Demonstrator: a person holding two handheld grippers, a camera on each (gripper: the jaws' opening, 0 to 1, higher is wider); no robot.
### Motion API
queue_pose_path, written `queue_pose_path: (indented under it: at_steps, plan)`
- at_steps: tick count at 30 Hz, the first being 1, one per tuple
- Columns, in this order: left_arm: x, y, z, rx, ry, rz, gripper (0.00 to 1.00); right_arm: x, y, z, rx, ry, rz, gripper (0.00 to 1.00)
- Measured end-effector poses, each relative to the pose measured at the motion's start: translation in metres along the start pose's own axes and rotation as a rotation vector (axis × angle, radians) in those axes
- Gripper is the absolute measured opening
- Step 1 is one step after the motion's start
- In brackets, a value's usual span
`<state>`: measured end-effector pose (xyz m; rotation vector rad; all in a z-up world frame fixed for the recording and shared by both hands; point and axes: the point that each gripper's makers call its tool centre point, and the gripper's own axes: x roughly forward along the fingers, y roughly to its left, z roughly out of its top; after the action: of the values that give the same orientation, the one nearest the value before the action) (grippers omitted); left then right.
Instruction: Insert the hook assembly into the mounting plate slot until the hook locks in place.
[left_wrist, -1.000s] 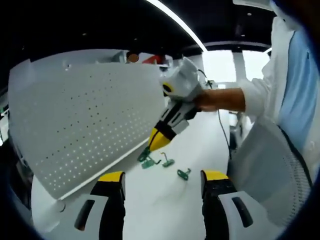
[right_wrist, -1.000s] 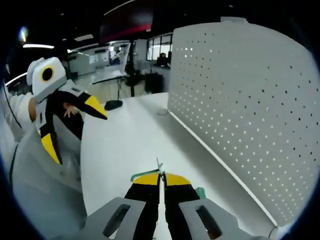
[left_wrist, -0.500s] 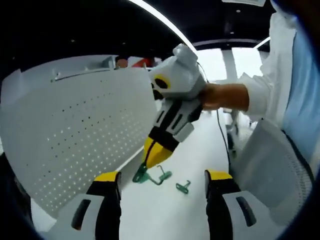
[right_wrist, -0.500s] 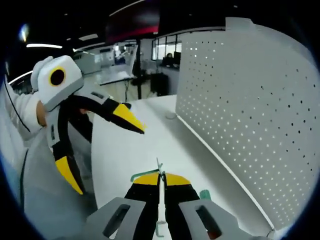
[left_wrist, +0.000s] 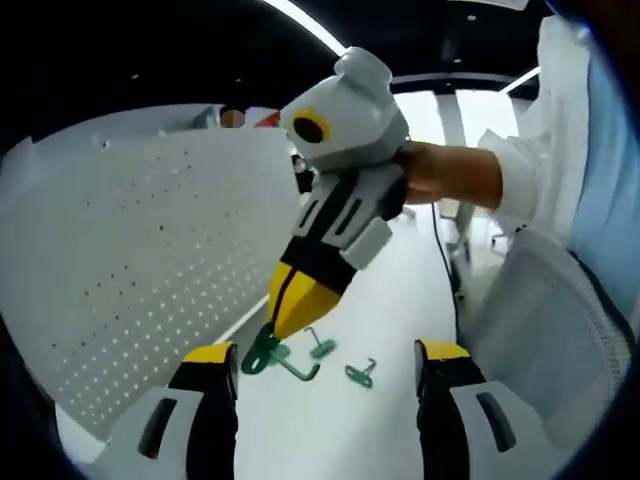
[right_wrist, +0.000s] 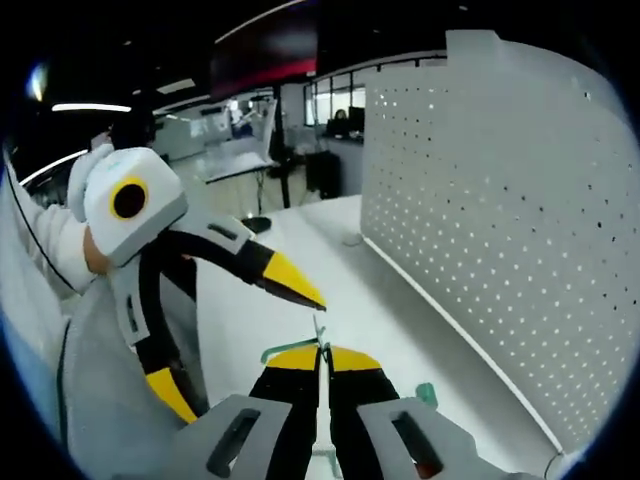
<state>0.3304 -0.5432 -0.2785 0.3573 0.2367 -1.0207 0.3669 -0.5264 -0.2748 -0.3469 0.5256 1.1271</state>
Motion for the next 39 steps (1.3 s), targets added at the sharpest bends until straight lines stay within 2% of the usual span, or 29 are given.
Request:
queue_pose_path:
  at_steps: [10,17,33,39]
  plan:
    - [-0.001,0.001,0.001,-0.024,-0.021,0.004,0.74,0.000,0.001,0.008,-0.005,-0.020,-0.006,0.00]
    - [0.001,-0.001,-0.004,-0.039,-0.009,-0.006,0.75,-0.001,0.003,0.012,-0.009,-0.037,-0.005,0.00]
    - [0.002,-0.004,-0.005,-0.068,-0.012,-0.015,0.75,-0.003,0.003,0.018,-0.005,-0.064,-0.006,0.00]
    - [-0.002,0.001,-0.003,-0.098,-0.031,0.000,0.71,-0.003,0.002,0.019,-0.003,-0.066,-0.015,0.00]
